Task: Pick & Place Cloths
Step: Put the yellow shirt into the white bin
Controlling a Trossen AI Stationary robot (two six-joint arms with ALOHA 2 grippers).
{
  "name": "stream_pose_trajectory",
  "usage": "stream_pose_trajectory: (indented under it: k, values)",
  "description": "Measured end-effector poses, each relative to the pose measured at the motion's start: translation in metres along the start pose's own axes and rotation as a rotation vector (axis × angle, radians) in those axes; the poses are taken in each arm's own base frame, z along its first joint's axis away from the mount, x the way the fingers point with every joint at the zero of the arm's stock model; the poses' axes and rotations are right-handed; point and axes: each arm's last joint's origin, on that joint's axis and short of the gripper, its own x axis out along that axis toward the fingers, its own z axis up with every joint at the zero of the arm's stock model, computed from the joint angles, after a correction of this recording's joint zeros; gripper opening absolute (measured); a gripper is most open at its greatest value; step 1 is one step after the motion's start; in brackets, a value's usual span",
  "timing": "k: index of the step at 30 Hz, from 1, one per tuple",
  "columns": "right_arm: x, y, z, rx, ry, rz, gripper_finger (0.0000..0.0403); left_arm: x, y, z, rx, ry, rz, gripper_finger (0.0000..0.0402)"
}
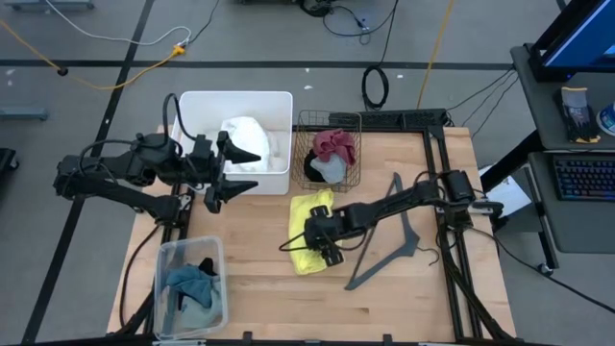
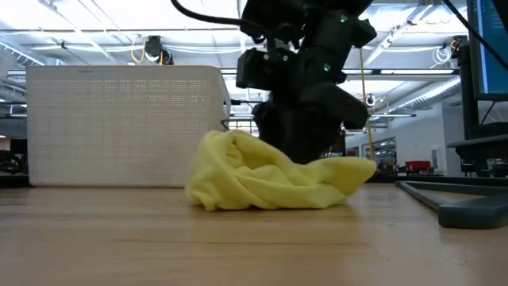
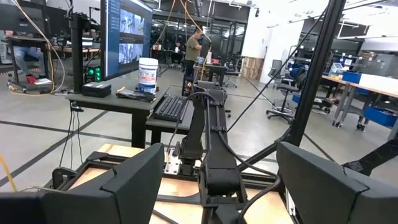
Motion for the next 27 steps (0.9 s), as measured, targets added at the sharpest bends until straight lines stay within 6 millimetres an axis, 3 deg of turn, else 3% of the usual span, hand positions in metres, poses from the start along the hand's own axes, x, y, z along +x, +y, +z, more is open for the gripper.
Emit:
stream_pose_trajectory:
  k: [5,8,19,27]
  values:
    - [0.016,-0.001,-0.007,0.066,0.062,0.007,0.028,0.0,0.0,0.0,-0.005,0.0,0.0,0.031]
    - [0.022,0.0,-0.011,0.083,0.095,0.012,0.0252,0.0,0.0,0.0,-0.005,0.005,0.0,0.031]
    - [0.024,0.003,-0.011,0.13,0.082,0.099,0.0034,0.0,0.0,-0.003,-0.004,0.034,0.004,0.031]
    - [0.012,0.003,-0.007,0.142,0.032,0.185,0.0028,0.0,0.001,-0.007,-0.004,0.071,0.009,0.031]
